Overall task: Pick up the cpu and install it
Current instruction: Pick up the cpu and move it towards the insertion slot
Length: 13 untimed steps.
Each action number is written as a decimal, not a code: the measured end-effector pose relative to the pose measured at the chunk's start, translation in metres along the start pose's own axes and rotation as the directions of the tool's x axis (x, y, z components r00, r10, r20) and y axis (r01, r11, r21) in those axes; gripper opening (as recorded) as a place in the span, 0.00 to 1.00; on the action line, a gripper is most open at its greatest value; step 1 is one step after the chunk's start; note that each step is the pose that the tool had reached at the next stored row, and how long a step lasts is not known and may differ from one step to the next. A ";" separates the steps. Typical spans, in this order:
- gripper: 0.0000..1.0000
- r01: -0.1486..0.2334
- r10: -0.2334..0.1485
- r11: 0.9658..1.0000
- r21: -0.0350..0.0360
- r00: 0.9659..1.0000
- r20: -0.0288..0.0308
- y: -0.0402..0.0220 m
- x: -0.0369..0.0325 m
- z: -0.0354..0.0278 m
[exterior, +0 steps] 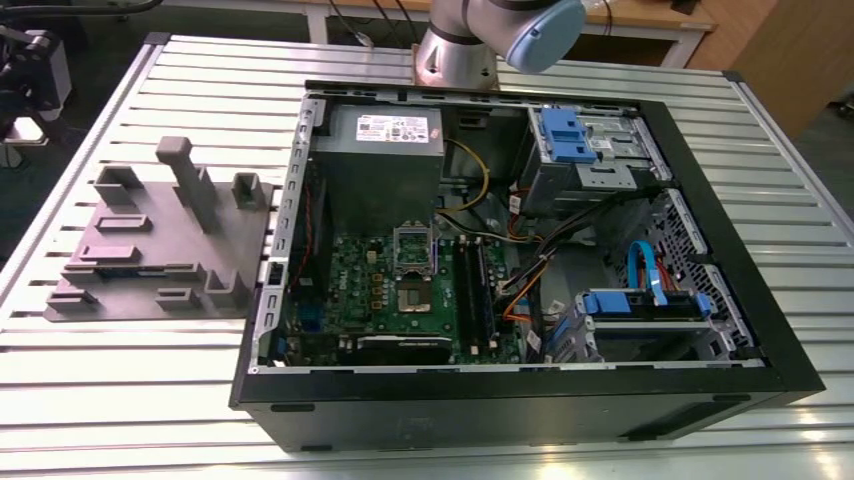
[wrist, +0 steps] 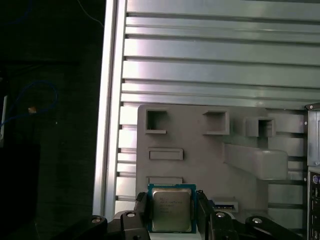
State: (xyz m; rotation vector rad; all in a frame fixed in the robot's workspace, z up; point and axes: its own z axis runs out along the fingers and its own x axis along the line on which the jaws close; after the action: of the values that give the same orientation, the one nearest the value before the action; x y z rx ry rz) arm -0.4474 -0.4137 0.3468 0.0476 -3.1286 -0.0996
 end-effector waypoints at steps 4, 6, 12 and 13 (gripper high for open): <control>0.47 0.000 0.000 1.000 0.000 1.000 0.000 0.0002 0.0000 -0.0035; 0.47 0.000 0.000 1.000 0.000 1.000 0.000 0.0003 0.0000 -0.0053; 0.47 0.000 0.000 1.000 0.000 1.000 0.000 0.0004 0.0000 -0.0060; 0.47 0.000 0.000 1.000 0.000 1.000 0.000 0.0004 -0.0002 -0.0061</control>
State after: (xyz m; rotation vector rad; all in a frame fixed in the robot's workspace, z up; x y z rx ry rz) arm -0.4471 -0.4137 0.3529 0.0476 -3.1286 -0.0995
